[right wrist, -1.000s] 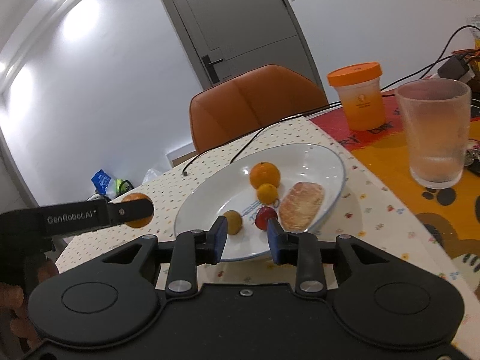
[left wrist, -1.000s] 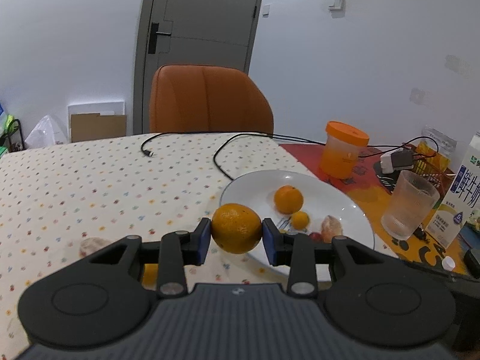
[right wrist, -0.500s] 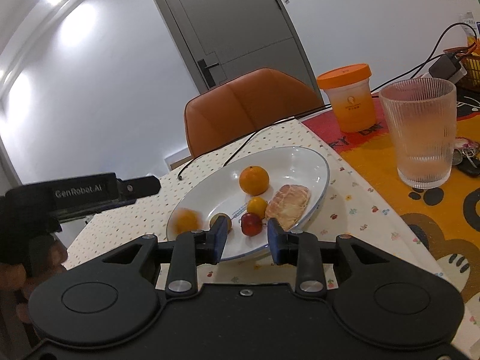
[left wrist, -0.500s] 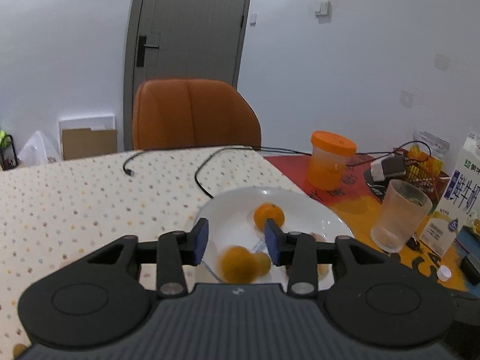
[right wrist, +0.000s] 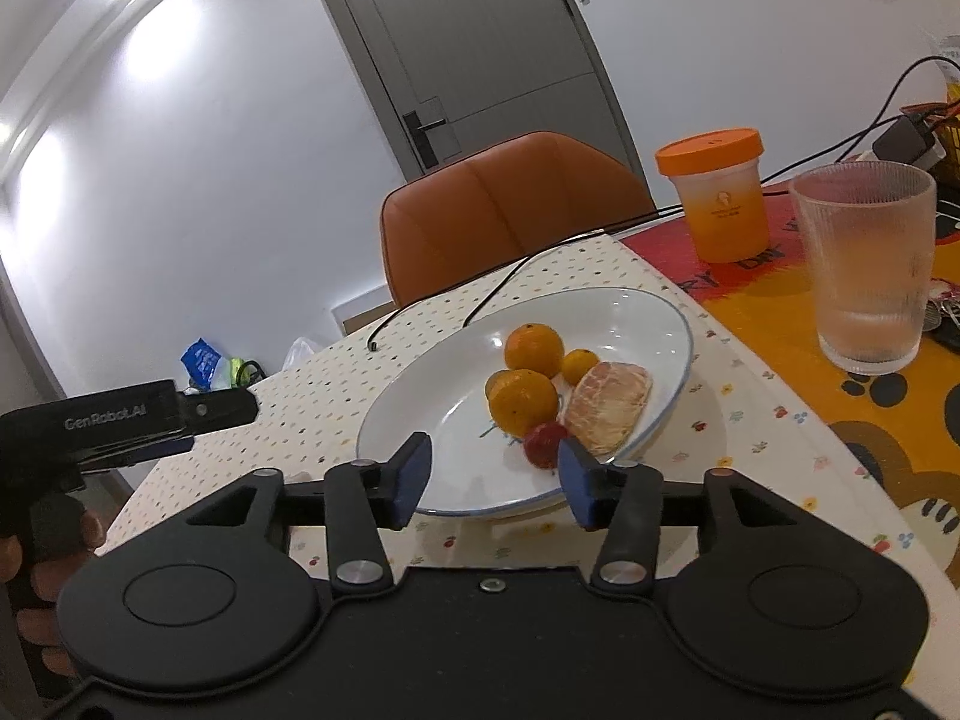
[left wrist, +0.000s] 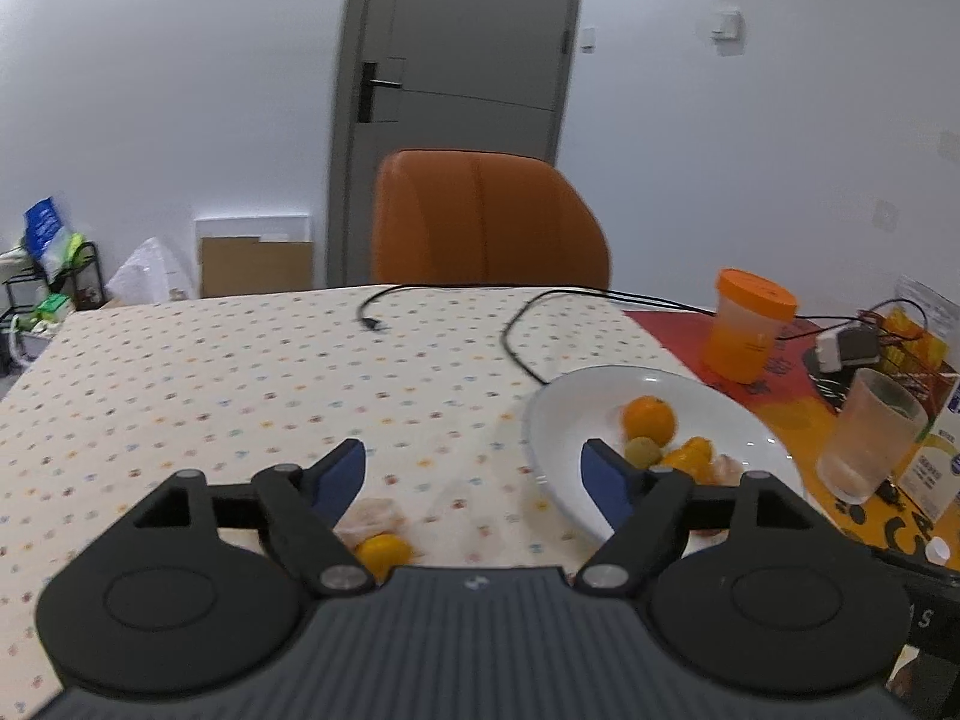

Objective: Organize fruits
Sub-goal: 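Move both open tools from the bowl back to the loose fruits, then grasp the olive-green fruit with the left tool while the right tool grasps a red plum, then carry the green fruit and the red plum over the white bowl, then open the left tool over the bowl while the right tool releases the plum, then move both open tools toward the peeled pomelo piece and yellow tangerine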

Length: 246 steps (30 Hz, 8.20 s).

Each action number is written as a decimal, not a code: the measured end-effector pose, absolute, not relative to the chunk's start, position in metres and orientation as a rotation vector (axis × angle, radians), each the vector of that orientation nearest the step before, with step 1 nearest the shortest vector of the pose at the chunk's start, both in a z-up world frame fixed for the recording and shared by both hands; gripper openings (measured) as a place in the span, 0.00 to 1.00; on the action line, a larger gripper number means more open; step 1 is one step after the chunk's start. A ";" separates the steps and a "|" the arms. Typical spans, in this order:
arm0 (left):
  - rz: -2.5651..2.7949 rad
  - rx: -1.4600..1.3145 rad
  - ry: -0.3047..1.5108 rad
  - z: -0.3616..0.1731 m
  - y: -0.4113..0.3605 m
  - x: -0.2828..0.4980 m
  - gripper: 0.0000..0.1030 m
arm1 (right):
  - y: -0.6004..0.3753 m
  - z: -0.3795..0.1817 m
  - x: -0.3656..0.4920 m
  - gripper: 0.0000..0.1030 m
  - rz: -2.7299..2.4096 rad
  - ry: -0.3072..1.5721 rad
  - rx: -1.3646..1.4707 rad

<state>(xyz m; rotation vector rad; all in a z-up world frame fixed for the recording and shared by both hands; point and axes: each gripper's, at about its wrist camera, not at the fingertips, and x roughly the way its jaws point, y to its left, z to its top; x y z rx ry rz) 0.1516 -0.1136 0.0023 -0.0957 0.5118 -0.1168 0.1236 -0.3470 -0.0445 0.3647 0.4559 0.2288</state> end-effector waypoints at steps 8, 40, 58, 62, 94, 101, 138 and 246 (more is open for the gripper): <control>-0.066 -0.098 0.507 0.008 -0.079 0.134 0.77 | -0.324 -0.036 0.120 0.56 0.262 0.453 0.338; 0.068 -0.187 0.545 -0.014 0.009 0.082 0.80 | -0.231 -0.022 0.106 0.97 0.450 0.506 0.192; 0.028 -0.197 0.625 -0.053 0.008 0.087 0.76 | -0.212 -0.037 0.115 1.00 0.462 0.574 0.160; 0.005 -0.198 0.647 -0.063 0.007 0.091 0.41 | -0.207 -0.041 0.121 1.00 0.464 0.592 0.164; 0.092 -0.340 0.565 -0.054 0.083 0.080 0.22 | -0.115 -0.049 0.154 0.57 0.553 0.658 0.007; 0.111 -0.329 0.565 -0.050 0.085 0.082 0.22 | -0.115 -0.055 0.156 0.21 0.576 0.673 0.033; -0.088 -0.200 0.514 -0.011 -0.032 0.101 0.22 | -0.242 -0.016 0.122 0.21 0.416 0.491 0.176; 0.027 -0.184 0.563 -0.017 -0.016 0.147 0.77 | -0.247 -0.032 0.145 0.64 0.420 0.522 0.180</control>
